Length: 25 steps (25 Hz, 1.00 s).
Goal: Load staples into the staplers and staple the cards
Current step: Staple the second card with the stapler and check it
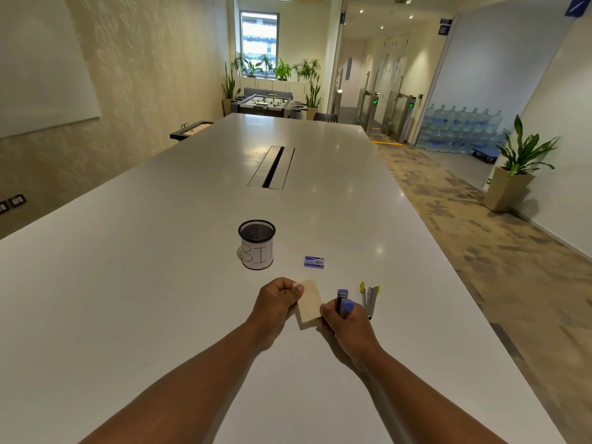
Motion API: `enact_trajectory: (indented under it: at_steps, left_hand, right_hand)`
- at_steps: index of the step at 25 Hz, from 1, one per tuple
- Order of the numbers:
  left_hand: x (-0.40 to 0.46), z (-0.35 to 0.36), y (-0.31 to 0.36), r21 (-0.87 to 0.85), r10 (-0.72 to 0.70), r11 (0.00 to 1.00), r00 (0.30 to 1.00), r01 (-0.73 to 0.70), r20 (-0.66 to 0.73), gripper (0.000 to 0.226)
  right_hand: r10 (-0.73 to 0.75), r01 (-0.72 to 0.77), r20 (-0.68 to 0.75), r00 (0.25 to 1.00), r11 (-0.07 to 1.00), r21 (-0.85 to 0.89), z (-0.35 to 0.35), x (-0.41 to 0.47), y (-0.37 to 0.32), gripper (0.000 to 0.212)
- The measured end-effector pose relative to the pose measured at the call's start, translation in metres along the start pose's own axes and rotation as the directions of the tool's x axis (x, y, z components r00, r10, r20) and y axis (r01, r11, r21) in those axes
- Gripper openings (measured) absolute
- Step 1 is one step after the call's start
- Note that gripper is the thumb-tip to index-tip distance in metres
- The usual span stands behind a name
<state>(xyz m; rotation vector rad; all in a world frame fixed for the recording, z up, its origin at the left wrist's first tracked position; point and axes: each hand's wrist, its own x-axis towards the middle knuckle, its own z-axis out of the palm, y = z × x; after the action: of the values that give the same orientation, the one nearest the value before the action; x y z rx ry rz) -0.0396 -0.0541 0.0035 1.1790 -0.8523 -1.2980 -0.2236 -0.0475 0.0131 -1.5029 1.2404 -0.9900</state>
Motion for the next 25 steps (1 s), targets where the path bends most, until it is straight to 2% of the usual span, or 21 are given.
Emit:
enact_trajectory:
  at_steps: [5,8,10,14,17,20,25]
  left_hand:
    - [-0.002,-0.004,0.002,-0.006,-0.010,1.000,0.994,0.011,0.104,0.002]
    - [-0.003,-0.004,0.003,-0.050,-0.011,0.999,0.987,0.019,0.159,0.021]
    - [-0.003,-0.004,0.003,-0.060,-0.010,0.998,0.985,0.021,0.170,0.024]
    - [-0.005,0.001,0.003,-0.029,-0.019,0.999,0.992,0.023,0.122,0.010]
    - [-0.005,0.002,0.004,-0.017,-0.026,0.999,0.994,0.028,0.109,0.021]
    - [-0.004,0.000,0.004,-0.026,-0.033,0.999,0.992,0.036,0.120,0.012]
    - [-0.001,-0.007,0.004,-0.065,-0.018,0.998,1.000,0.018,0.007,0.011]
  right_hand:
    - [0.023,-0.008,-0.078,0.997,0.981,0.196,-0.003,0.004,0.006,0.036]
    - [0.018,-0.001,-0.076,0.997,0.976,0.218,-0.003,0.005,0.007,0.031]
    - [0.005,0.008,-0.058,0.998,0.975,0.222,-0.003,0.004,0.006,0.027]
    - [0.025,-0.010,-0.060,0.998,0.971,0.239,-0.003,0.004,0.004,0.029]
    - [0.044,-0.025,-0.067,0.997,0.966,0.259,-0.003,0.003,0.002,0.033]
    - [0.044,-0.018,-0.086,0.995,0.957,0.291,-0.004,0.002,0.000,0.032]
    - [0.045,-0.014,-0.066,0.997,0.913,0.409,-0.005,0.000,-0.006,0.026]
